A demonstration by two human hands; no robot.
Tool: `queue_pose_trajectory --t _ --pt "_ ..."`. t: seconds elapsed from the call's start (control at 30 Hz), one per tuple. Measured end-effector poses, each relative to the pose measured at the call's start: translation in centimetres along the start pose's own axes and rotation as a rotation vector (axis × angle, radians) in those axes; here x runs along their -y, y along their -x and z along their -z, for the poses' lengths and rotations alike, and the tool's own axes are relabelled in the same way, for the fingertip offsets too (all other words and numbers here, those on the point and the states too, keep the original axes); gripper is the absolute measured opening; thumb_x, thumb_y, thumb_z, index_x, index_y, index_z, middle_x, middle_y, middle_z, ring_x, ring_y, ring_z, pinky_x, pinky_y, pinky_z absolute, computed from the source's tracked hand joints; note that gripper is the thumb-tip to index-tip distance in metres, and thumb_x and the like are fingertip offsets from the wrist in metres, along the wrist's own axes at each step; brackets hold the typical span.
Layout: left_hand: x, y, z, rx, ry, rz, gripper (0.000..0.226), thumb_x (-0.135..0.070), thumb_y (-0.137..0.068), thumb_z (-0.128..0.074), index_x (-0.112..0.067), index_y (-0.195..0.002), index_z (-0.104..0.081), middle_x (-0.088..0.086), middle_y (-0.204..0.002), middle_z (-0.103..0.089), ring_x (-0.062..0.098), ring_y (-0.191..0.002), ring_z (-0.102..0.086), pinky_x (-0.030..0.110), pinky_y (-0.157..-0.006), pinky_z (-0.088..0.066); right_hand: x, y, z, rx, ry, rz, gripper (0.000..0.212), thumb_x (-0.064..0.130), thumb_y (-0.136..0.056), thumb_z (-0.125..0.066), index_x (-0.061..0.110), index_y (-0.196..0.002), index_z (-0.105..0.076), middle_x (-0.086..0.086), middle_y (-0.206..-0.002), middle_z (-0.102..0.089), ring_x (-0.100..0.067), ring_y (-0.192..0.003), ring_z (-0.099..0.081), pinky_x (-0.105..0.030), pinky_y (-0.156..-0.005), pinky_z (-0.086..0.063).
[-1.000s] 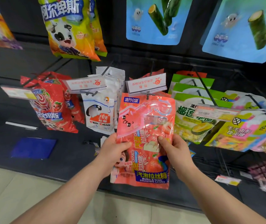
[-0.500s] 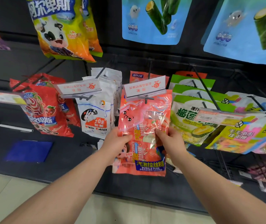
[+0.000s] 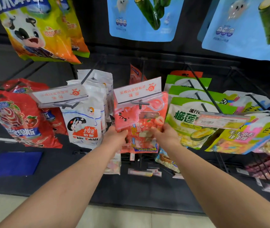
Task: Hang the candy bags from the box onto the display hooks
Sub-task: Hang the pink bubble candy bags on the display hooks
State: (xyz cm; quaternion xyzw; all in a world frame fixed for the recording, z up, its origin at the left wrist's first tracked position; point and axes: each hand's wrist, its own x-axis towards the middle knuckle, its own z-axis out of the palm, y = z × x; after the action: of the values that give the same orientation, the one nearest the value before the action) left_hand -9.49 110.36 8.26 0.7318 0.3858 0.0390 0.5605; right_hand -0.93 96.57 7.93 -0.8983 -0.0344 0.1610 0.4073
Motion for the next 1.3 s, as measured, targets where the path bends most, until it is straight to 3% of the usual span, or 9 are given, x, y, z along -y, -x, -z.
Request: queue_pose_trajectory --t 0.07,0.1,0.17,0.23,0.3,0.4,0.5,0.83,1.3 --pt "-0.1 0.3 0.1 -0.003 -0.015 -0.011 0.033 -0.027 -0.095 -0.055 -0.009 -0.123 -0.053 0.003 -0.111 -0.062 0.018 -0.085 -0.057 0.023 -0.067 -0.049 0.1 0.3 0.3 -0.01 0.073 0.015 0.047 0.036 -0.09 -0.06 0.012 -0.129 -0.049 -0.009 -0.122 -0.059 -0.031 -0.115 -0.056 -0.04 -0.095 -0.047" --pt "0.0 0.5 0.2 -0.014 -0.102 -0.03 0.036 -0.032 -0.094 -0.056 -0.011 -0.124 -0.052 0.003 -0.117 -0.062 0.022 -0.094 -0.057 0.026 -0.077 -0.046 -0.1 0.7 0.5 -0.009 0.13 0.032 0.051 0.037 -0.09 -0.059 0.012 -0.132 -0.045 -0.01 -0.126 -0.054 -0.031 -0.118 -0.053 -0.041 -0.095 -0.047" --pt "0.4 1.5 0.3 0.014 -0.319 -0.114 0.042 -0.036 -0.094 -0.055 -0.013 -0.128 -0.049 0.005 -0.125 -0.06 0.022 -0.101 -0.054 0.027 -0.083 -0.04 -0.5 2.1 1.0 0.013 0.348 0.112 0.058 0.04 -0.091 -0.055 0.014 -0.139 -0.035 -0.009 -0.138 -0.043 -0.031 -0.127 -0.044 -0.042 -0.097 -0.043" --pt "1.1 2.5 0.2 0.099 -0.602 -0.248 0.06 -0.041 -0.092 -0.055 -0.014 -0.143 -0.036 0.008 -0.141 -0.048 0.025 -0.119 -0.05 0.035 -0.096 -0.043 -1.1 3.8 1.8 0.002 0.637 0.241 0.063 0.044 -0.092 -0.051 0.018 -0.144 -0.028 -0.007 -0.149 -0.03 -0.031 -0.136 -0.031 -0.043 -0.105 -0.037" --pt "1.2 3.8 0.2 0.128 -0.96 -0.402 0.076 -0.051 -0.092 -0.05 -0.018 -0.152 -0.017 0.011 -0.156 -0.025 0.031 -0.141 -0.03 0.043 -0.112 -0.032 -1.5 5.5 2.8 0.0 0.82 0.315 0.067 0.046 -0.092 -0.049 0.02 -0.147 -0.022 -0.006 -0.157 -0.017 -0.03 -0.144 -0.017 -0.046 -0.112 -0.027" --pt "0.5 6.0 0.3 0.162 -1.209 -0.556 0.08 -0.057 -0.093 -0.041 -0.024 -0.154 -0.003 0.008 -0.162 -0.005 0.034 -0.148 -0.006 0.049 -0.118 -0.013 -2.2 7.9 4.1 0.054 0.919 0.281 0.072 0.049 -0.093 -0.047 0.023 -0.151 -0.012 -0.005 -0.161 -0.006 -0.032 -0.148 -0.004 -0.051 -0.116 -0.016" --pt "-0.3 7.6 -0.3 0.207 -1.272 -0.603 0.084 -0.059 -0.092 -0.041 -0.025 -0.155 0.003 0.008 -0.163 0.001 0.034 -0.149 -0.001 0.052 -0.119 -0.009 -3.4 10.4 5.5 0.007 0.917 0.231 0.067 0.052 -0.093 -0.044 0.023 -0.148 -0.02 -0.005 -0.159 -0.01 -0.031 -0.147 -0.005 -0.052 -0.114 -0.017" --pt "-2.6 14.9 -8.4 0.375 -1.328 -0.871 0.084 -0.061 -0.093 -0.038 -0.024 -0.155 0.006 0.005 -0.163 0.006 0.033 -0.149 0.008 0.054 -0.118 -0.003 -10.9 18.9 14.5 -0.099 0.877 -0.037 0.066 0.047 -0.094 -0.044 0.023 -0.15 -0.017 -0.005 -0.16 -0.008 -0.032 -0.148 -0.001 -0.054 -0.116 -0.012" --pt "-5.6 37.7 -29.6 0.621 -1.342 -1.24 0.086 -0.059 -0.092 -0.042 -0.023 -0.155 0.004 0.004 -0.163 0.005 0.033 -0.149 0.008 0.054 -0.118 -0.004 -29.6 36.0 33.2 -0.338 0.737 -0.382 0.067 0.044 -0.092 -0.046 0.025 -0.15 -0.018 -0.003 -0.159 -0.012 -0.032 -0.148 -0.004 -0.052 -0.115 -0.012"
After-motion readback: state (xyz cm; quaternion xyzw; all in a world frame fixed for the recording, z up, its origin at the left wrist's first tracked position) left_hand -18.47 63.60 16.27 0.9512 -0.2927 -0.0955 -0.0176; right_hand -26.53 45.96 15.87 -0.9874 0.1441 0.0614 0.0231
